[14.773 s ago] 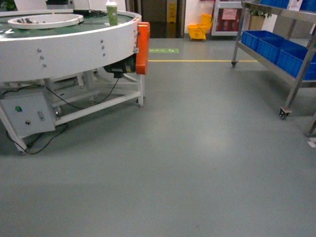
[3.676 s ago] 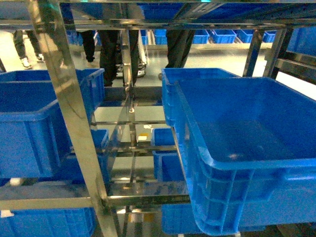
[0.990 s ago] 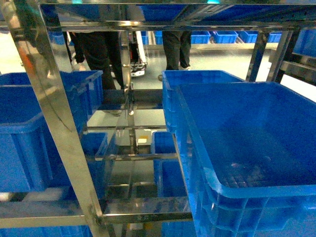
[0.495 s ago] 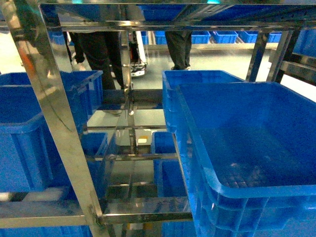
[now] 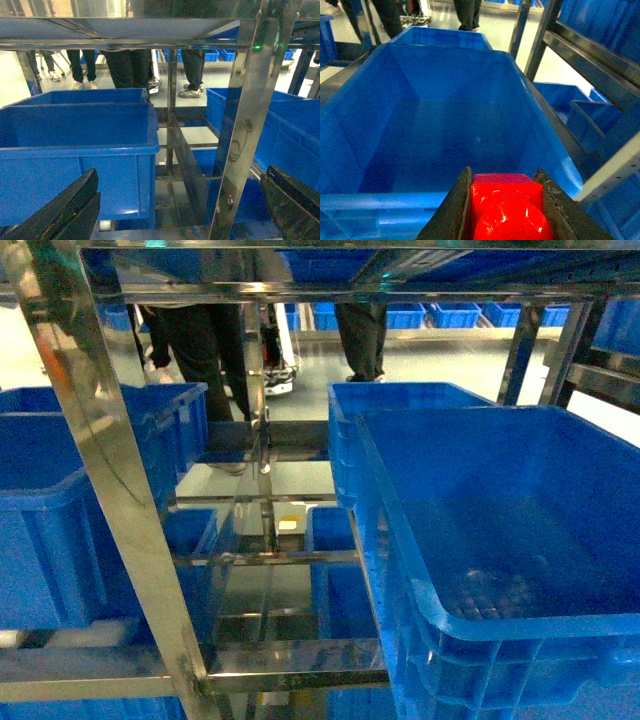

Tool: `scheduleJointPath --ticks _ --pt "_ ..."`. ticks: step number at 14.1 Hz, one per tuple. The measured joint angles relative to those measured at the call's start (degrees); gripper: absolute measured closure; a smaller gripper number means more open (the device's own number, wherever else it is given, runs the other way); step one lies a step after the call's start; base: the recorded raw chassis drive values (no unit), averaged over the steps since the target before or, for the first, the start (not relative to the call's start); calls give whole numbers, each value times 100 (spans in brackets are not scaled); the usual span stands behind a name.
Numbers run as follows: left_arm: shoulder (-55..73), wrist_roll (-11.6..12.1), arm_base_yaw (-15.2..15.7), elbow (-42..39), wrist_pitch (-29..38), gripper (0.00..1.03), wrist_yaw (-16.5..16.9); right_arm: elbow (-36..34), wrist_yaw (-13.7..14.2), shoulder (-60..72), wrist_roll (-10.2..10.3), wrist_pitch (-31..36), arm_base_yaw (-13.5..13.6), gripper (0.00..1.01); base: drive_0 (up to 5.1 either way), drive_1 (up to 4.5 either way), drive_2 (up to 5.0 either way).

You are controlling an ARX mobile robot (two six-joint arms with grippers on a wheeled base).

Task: Pick red block from blue box to shelf

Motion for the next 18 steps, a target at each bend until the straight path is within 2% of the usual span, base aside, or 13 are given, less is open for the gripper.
scheduleJointPath --ticks 1,3,4,5,6,11,13,15,18 --pt "0 0 0 0 0 5 0 203 -192 1001 -39 765 0 73 0 0 0" --pt "0 0 0 0 0 5 2 933 -219 2942 -201 2210 177 73 0 0 0" --pt "0 0 0 0 0 5 2 1423 -219 3877 -236 2623 240 73 0 0 0" --pt "0 0 0 0 0 5 0 1991 -284 4824 -81 2439 262 63 0 0 0" --pt "0 0 0 0 0 5 0 2251 -341 5372 160 2367 291 52 0 0 0" --pt "0 0 0 0 -2 5 2 2232 -280 5490 435 2376 409 38 0 0 0" --pt "0 0 0 0 -2 5 2 2100 -205 5195 560 2465 479 29 0 0 0" --pt "0 0 0 0 2 5 0 1912 -101 4745 581 2669 535 19 0 0 0" --pt "0 0 0 0 2 5 2 1628 94 4172 494 2863 636 9 0 0 0"
